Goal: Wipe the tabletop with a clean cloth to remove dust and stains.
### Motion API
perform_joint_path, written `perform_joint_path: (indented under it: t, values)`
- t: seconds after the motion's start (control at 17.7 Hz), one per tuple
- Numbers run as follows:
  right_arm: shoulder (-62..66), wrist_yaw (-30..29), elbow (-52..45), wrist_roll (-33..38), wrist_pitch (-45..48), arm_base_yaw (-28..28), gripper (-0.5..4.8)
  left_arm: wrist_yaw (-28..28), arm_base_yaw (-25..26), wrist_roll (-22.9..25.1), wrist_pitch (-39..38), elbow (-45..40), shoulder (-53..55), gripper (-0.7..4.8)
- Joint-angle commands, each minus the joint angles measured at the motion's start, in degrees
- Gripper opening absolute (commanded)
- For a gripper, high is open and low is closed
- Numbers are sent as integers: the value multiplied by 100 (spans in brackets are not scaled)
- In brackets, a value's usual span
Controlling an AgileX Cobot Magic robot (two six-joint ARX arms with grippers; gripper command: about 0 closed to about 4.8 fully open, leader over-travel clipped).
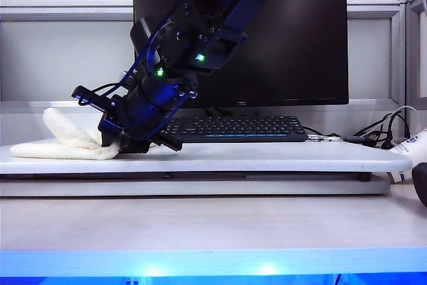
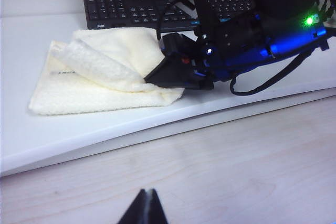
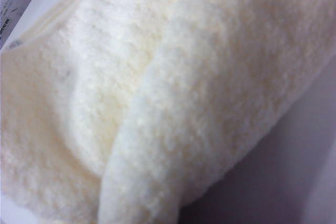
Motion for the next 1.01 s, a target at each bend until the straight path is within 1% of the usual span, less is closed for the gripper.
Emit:
perform_joint_path:
  t: [0.06, 0.11, 0.17, 0.23, 0.28, 0.39, 0.45, 0.51, 0.68, 0.79, 0.85, 0.9, 1.01]
  values:
    - [98, -393, -101, -2, -640, 9, -4, 72, 7, -17, -105, -4, 2, -6]
    - [76, -570, -96, -2, -546, -7, 16, 72, 7, -17, -105, -2, 2, -6]
    - [37, -662, -94, -9, -474, -20, 57, 72, 7, -17, -105, -2, 2, -6]
    - [-4, -656, -94, -11, -409, -26, 130, 72, 7, -17, -105, -2, 2, -6]
    - [-63, -654, -92, -11, -389, -59, 216, 72, 7, -17, -105, -2, 2, -6]
    - [-136, -610, -92, -31, -413, -133, 352, 72, 7, -17, -105, -2, 2, -6]
    - [-192, -614, -92, -26, -446, -214, 406, 72, 7, -17, -105, -2, 2, -6]
    - [-251, -610, -94, -28, -463, -249, 424, 72, 7, -17, -105, -2, 2, -6]
    - [-723, -540, -90, -157, -455, -492, 424, 72, 7, -17, -105, -2, 2, -6]
    - [-1237, -293, -92, -815, -531, -636, 421, 72, 7, -17, -105, -2, 2, -6]
    - [-1414, -133, -92, -1093, -568, -702, 409, 74, 7, -17, -105, -2, 2, -6]
    - [-1644, 2, -94, -1344, -647, -822, 386, 74, 7, -17, -105, -2, 2, -6]
    - [-1956, 59, -94, -1563, -911, -1102, 385, 72, 7, -17, -105, -2, 2, -6]
